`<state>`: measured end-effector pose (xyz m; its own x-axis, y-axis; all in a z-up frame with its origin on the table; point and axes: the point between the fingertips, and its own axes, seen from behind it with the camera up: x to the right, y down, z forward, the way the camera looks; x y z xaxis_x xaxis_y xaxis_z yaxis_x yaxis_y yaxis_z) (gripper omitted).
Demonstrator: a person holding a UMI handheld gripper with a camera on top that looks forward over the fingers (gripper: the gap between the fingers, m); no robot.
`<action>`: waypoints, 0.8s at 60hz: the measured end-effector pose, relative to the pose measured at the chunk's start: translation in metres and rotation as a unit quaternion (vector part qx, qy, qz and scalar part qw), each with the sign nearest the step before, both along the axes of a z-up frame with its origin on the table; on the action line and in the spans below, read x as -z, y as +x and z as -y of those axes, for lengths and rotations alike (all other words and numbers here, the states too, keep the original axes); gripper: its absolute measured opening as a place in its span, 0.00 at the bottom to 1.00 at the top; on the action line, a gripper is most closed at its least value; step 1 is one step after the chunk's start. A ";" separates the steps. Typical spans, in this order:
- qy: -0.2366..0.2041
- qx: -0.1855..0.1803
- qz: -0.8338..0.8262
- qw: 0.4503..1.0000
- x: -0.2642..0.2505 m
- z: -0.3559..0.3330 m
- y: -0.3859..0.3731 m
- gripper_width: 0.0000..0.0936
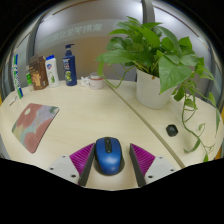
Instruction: Arrange mouse
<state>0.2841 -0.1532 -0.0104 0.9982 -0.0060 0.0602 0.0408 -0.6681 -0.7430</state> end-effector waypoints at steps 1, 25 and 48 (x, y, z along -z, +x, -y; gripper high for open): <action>0.000 -0.001 -0.004 1.000 0.000 -0.001 -0.002 0.70; 0.018 0.047 0.039 0.998 -0.038 -0.004 -0.014 0.39; 0.197 0.041 0.022 0.979 -0.269 -0.044 -0.199 0.39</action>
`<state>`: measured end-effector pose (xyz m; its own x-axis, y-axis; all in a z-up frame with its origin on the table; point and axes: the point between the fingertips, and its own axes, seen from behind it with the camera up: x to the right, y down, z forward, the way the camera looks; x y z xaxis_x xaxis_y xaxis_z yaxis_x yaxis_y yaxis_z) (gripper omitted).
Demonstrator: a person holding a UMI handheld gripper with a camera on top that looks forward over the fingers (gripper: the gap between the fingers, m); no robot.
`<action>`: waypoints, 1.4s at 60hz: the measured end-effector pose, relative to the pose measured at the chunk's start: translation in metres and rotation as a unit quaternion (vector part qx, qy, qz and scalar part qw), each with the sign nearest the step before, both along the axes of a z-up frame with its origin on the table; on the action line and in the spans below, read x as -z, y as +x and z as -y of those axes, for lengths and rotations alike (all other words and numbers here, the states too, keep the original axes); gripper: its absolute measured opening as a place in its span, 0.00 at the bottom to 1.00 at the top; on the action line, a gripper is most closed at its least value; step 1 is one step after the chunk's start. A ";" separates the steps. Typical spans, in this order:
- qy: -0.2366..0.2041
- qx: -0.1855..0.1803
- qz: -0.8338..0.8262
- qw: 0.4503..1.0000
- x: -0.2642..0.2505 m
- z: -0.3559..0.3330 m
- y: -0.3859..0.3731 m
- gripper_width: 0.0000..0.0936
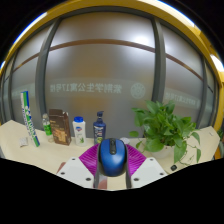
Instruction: Arrange mouse
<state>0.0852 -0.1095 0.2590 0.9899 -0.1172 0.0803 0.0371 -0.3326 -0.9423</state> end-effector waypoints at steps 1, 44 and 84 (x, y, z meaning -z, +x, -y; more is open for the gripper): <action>-0.002 -0.006 -0.001 1.000 0.003 -0.003 -0.011 0.39; -0.194 -0.030 -0.035 0.980 0.232 -0.020 -0.131 0.89; -0.126 0.011 -0.002 0.992 0.071 0.216 -0.204 0.91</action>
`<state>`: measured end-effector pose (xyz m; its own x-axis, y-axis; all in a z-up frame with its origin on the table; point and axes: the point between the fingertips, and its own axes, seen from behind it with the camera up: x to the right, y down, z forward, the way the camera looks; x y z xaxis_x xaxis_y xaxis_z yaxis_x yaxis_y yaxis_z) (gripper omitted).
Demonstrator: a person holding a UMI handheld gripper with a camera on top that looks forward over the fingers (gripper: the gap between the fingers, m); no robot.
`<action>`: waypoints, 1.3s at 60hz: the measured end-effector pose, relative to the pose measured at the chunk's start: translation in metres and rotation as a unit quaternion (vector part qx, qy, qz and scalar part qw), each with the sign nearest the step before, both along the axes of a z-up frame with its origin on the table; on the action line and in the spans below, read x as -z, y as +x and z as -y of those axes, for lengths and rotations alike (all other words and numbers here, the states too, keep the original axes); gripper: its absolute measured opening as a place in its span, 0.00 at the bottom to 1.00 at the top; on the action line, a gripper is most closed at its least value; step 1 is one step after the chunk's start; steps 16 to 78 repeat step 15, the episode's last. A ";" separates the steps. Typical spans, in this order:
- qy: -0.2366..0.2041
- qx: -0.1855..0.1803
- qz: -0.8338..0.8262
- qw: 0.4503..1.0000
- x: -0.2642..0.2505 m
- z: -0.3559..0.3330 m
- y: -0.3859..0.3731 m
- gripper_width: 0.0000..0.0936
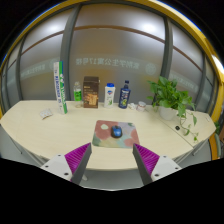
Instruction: Arrange mouse
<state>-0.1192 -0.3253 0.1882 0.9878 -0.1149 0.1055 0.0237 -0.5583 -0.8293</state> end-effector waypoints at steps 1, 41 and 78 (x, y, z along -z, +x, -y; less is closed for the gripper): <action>0.000 0.000 0.000 1.000 -0.001 0.003 0.000 0.91; 0.003 -0.007 0.005 1.000 -0.005 0.029 -0.011 0.91; 0.003 -0.007 0.005 1.000 -0.005 0.029 -0.011 0.91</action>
